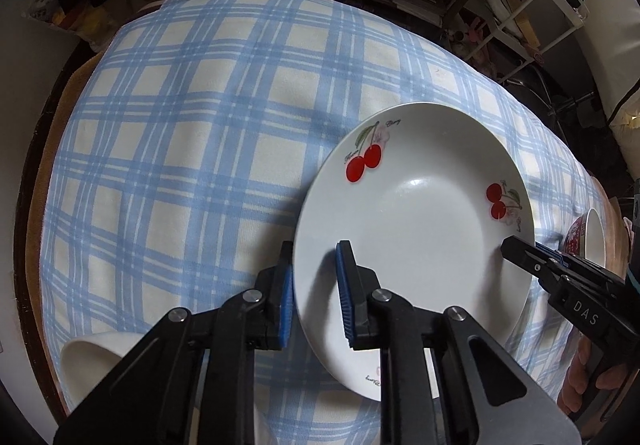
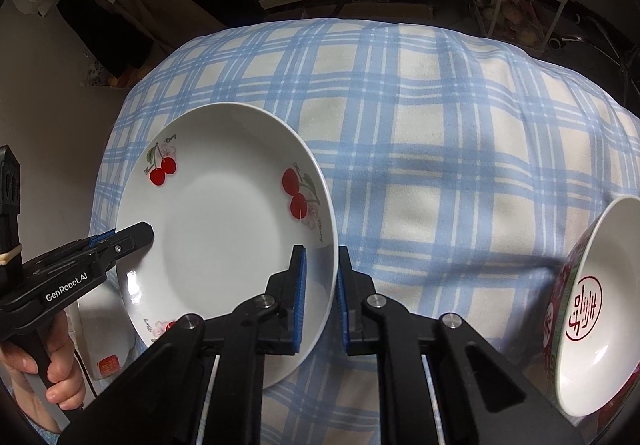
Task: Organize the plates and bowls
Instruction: 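Grip the next cherry plate with the right tool while the left tool grips another plate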
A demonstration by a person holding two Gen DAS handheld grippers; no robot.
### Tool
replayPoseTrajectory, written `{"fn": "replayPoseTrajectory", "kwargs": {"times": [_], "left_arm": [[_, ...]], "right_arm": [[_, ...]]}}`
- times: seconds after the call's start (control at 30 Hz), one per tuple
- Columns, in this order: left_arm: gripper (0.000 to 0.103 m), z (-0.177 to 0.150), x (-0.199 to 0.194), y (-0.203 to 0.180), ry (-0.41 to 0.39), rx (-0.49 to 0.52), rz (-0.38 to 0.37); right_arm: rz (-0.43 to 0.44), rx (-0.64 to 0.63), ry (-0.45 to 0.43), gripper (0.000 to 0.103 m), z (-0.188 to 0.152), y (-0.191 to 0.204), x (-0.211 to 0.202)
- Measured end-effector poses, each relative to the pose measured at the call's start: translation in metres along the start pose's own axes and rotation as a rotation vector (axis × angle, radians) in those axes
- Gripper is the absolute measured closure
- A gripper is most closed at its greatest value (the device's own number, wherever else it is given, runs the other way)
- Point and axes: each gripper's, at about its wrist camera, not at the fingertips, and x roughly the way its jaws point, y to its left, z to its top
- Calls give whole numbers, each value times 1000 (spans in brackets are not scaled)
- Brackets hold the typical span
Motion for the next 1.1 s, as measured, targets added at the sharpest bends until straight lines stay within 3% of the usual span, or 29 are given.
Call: {"fn": "replayPoseTrajectory", "kwargs": {"times": [0.4,0.6,0.73,0.97,1.1], "left_arm": [[85,-28,-25,-19,-17,55,40],[85,-46,-49,-24,-49,52,-5],[85,-64,-62,-37,-55,97,32],[85,-98,-81,-45,-73,88,-12],[85,-123,-90,-54,-84,104,0]], "right_arm": [[10,5,-1,89,-23,-9,-22],[31,23,-32,89,-41,-13,-44],[30,13,-51,89,-56,-14,-60],[33,-1,-70,89,-87,-18,-85],[33,-9,-87,89,-109,-19,-98]]}}
